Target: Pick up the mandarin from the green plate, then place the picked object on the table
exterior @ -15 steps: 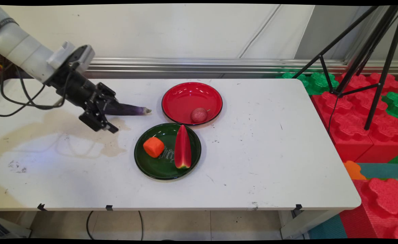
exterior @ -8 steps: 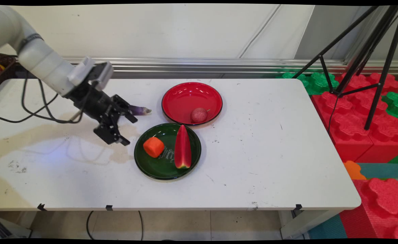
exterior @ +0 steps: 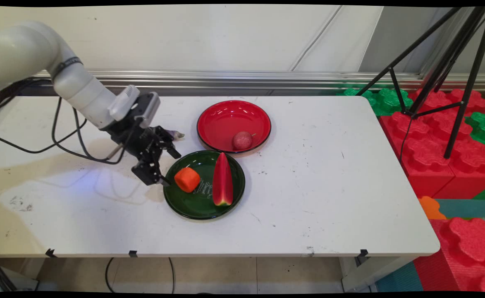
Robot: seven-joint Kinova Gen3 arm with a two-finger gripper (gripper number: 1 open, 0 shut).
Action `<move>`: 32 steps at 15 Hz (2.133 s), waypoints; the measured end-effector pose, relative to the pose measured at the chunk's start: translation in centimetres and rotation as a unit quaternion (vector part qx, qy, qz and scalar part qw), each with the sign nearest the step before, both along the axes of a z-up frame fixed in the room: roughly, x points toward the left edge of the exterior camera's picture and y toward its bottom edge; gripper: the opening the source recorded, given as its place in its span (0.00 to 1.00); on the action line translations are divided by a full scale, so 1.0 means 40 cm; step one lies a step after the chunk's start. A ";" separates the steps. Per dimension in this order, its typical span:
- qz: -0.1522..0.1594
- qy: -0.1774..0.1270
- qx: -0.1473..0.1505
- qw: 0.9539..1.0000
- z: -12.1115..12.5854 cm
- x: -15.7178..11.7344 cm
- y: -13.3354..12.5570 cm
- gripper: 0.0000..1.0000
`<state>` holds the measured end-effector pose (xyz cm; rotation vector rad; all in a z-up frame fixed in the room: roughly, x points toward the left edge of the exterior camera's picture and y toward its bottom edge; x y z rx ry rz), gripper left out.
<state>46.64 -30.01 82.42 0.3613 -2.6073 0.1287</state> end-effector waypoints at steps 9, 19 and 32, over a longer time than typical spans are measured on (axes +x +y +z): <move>-0.019 -0.013 -0.005 1.000 -0.052 -0.054 -0.032 1.00; -0.028 -0.013 -0.005 1.000 -0.075 -0.082 -0.049 0.00; -0.013 0.006 -0.014 1.000 -0.005 -0.059 -0.023 0.00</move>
